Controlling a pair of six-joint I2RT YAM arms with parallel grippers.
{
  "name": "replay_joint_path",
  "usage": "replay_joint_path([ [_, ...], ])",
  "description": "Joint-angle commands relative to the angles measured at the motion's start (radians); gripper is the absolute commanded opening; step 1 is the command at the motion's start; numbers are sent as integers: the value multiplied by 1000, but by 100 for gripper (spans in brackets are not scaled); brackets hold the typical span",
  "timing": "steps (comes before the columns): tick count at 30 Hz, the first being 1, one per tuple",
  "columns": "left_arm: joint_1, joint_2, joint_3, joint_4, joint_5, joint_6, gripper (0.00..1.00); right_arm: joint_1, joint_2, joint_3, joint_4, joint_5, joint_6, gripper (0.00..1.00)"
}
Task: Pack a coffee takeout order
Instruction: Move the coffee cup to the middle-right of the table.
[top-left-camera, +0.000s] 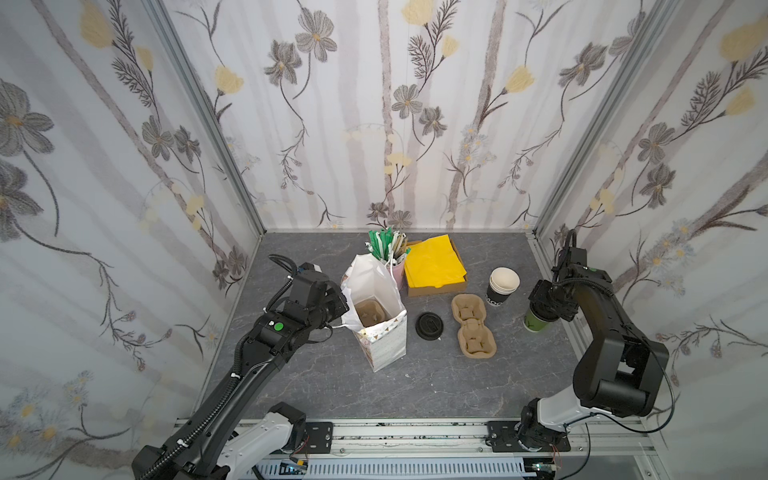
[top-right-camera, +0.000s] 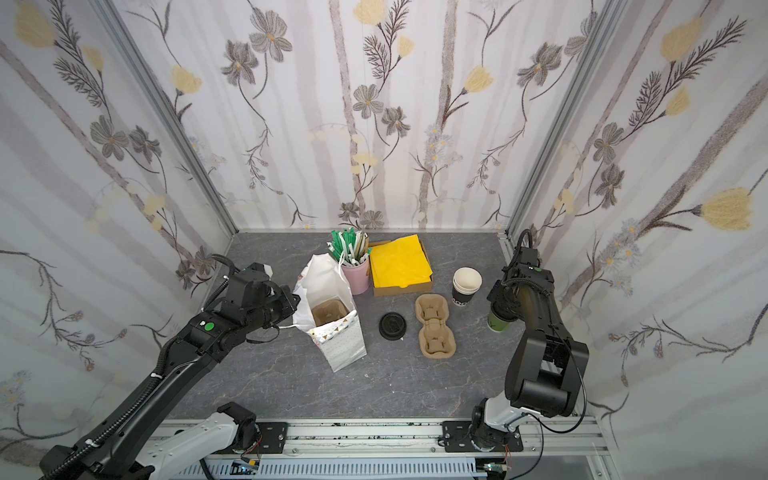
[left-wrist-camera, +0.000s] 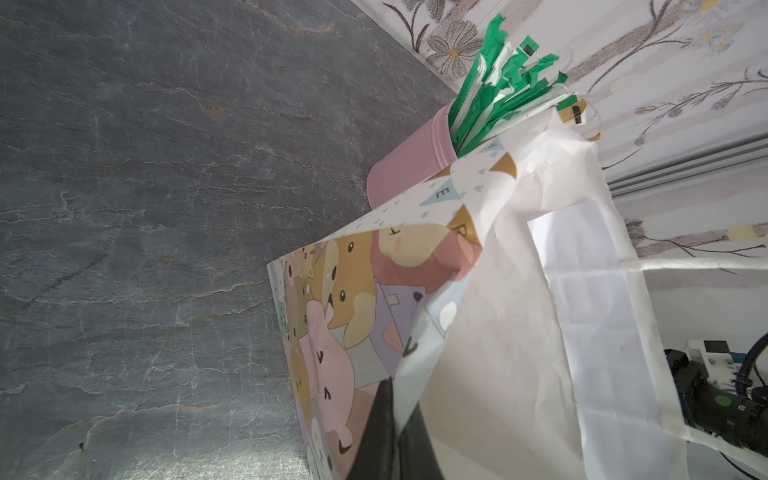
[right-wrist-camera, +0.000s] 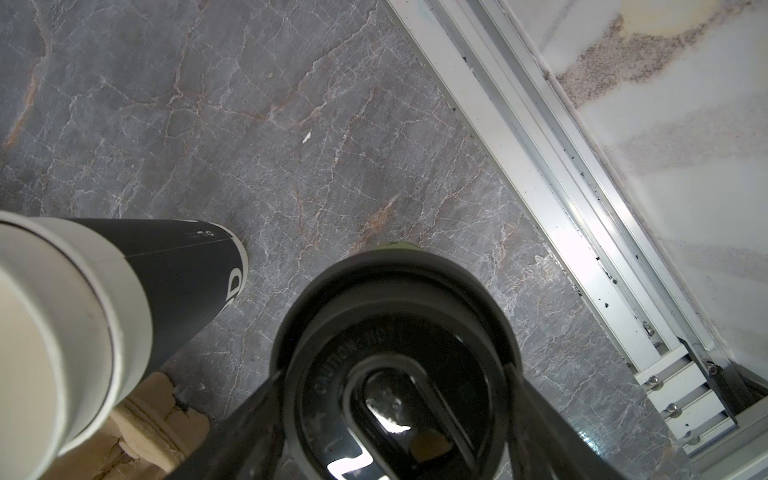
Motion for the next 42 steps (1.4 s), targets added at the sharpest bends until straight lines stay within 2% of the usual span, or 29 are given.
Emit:
replay_joint_path([
  [1, 1, 31, 24, -7, 33, 16, 0, 3, 10, 5, -16, 12, -28, 80],
  [15, 1, 46, 38, -7, 40, -3, 0, 16, 3, -39, -19, 32, -41, 82],
  [30, 1, 65, 41, -3, 51, 26, 0, 18, -53, -35, -14, -9, -20, 76],
  [42, 2, 53, 23, 1, 58, 28, 0, 104, -62, -58, -23, 28, -40, 77],
])
